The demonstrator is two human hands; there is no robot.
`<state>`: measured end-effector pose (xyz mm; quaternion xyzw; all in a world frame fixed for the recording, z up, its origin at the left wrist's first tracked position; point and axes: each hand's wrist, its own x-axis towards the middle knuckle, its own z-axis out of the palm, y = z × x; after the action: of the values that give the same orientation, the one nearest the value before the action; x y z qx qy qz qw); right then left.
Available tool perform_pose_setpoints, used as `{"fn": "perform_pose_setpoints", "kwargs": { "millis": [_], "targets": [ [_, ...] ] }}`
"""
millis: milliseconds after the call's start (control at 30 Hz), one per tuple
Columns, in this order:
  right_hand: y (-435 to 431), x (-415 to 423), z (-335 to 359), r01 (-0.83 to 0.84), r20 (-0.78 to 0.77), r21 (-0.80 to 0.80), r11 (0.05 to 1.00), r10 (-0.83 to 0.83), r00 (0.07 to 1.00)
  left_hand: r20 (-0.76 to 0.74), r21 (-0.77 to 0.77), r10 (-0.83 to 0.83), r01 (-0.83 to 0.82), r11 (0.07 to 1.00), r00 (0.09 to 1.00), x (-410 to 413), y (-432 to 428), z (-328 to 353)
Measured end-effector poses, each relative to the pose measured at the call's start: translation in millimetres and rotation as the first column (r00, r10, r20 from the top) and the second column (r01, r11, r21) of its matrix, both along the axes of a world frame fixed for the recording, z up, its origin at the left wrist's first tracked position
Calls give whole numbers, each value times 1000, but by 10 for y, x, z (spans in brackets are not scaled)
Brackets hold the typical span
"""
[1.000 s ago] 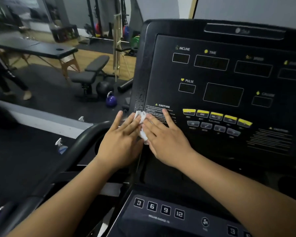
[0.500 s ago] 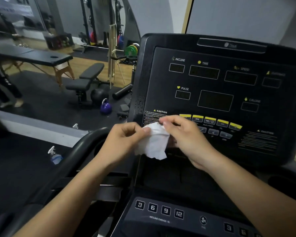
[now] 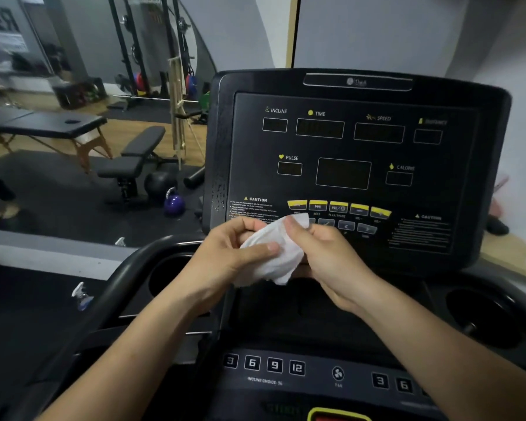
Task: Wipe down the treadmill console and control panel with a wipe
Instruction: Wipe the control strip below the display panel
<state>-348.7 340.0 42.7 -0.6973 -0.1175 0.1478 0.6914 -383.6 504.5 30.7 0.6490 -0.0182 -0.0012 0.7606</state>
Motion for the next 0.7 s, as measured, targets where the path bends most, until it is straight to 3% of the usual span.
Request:
{"fn": "perform_pose_setpoints", "kwargs": {
  "millis": [67,233,433,600,700],
  "targets": [
    [-10,-28,33,-16,-22,58,998,17,1000,-27,-26,3,-4,1000,1000,-9,-30,9],
    [-23,-82,57,-30,-16,79,996,31,999,-85,-304,17,-42,952,996,-49,-5,99],
    [-50,-53,93,97,-77,118,988,-88,993,-48,-395,74,-87,915,996,-40,46,158],
    [-47,-34,109,86,-211,283,955,-25,977,-98,-293,-175,139,946,980,-89,-16,248],
    [-47,-20,128,76,-214,258,963,-19,977,-59,-289,-162,138,947,985,-92,-45,256]
  ]
}}
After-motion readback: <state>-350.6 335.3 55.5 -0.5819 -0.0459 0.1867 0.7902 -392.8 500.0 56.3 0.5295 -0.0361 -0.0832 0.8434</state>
